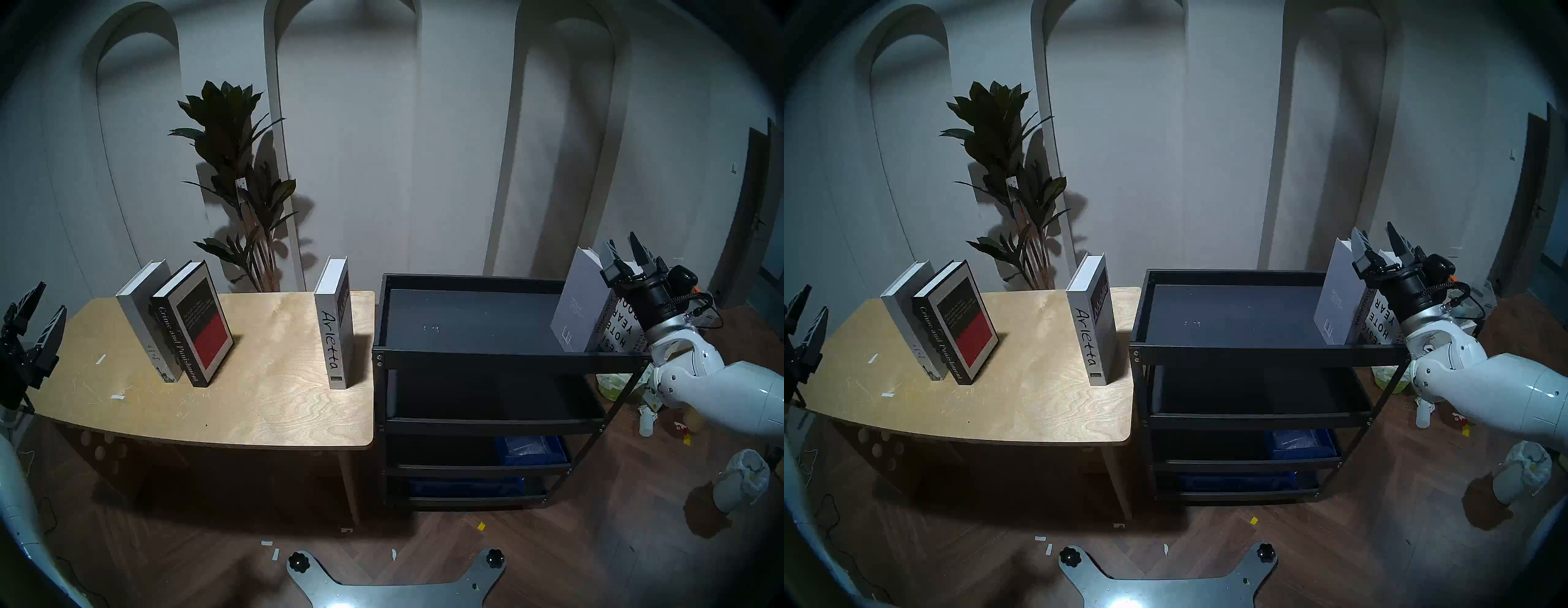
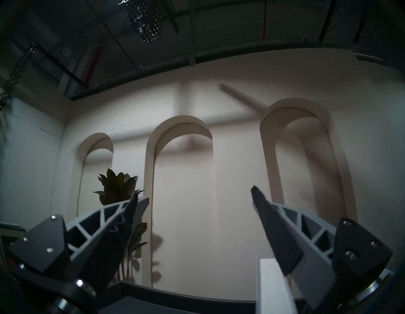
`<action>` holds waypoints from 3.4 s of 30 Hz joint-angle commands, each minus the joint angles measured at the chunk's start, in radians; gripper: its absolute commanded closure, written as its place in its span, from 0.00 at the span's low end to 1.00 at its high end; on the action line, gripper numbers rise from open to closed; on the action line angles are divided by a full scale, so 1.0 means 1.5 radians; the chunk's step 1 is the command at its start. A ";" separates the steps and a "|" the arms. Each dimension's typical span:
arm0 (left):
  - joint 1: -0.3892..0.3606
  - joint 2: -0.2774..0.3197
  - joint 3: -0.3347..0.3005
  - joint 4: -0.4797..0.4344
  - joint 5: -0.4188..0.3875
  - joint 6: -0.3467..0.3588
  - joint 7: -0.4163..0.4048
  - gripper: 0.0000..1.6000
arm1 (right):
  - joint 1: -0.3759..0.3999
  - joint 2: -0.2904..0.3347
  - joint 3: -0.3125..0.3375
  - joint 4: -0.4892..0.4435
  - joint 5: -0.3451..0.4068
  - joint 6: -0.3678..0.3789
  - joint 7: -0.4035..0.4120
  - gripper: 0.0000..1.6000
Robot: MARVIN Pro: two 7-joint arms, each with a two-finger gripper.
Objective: Move the books from the display table onto the shelf, standing them upright with spines facing out and tallest at one end
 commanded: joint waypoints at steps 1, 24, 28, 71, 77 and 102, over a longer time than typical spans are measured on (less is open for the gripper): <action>0.035 -0.028 -0.030 -0.073 -0.037 0.062 -0.010 0.00 | -0.008 0.011 -0.005 -0.074 -0.001 -0.009 0.002 0.00; -0.070 0.018 0.101 0.024 0.108 -0.018 0.122 0.00 | -0.012 -0.037 -0.042 -0.119 -0.109 0.066 -0.129 0.00; -0.086 0.013 0.135 0.048 0.129 -0.032 0.144 0.00 | -0.016 -0.036 -0.047 -0.125 -0.116 0.069 -0.144 0.00; -0.093 -0.115 0.221 -0.055 0.375 -0.043 0.440 0.00 | -0.009 -0.031 -0.054 -0.159 -0.139 0.081 -0.200 0.00; -0.115 -0.105 0.220 -0.032 0.336 0.016 0.422 0.00 | -0.008 -0.031 -0.055 -0.159 -0.138 0.081 -0.200 0.00; -0.169 -0.082 0.265 0.039 0.332 0.042 0.417 0.00 | -0.006 -0.031 -0.057 -0.159 -0.136 0.081 -0.198 0.00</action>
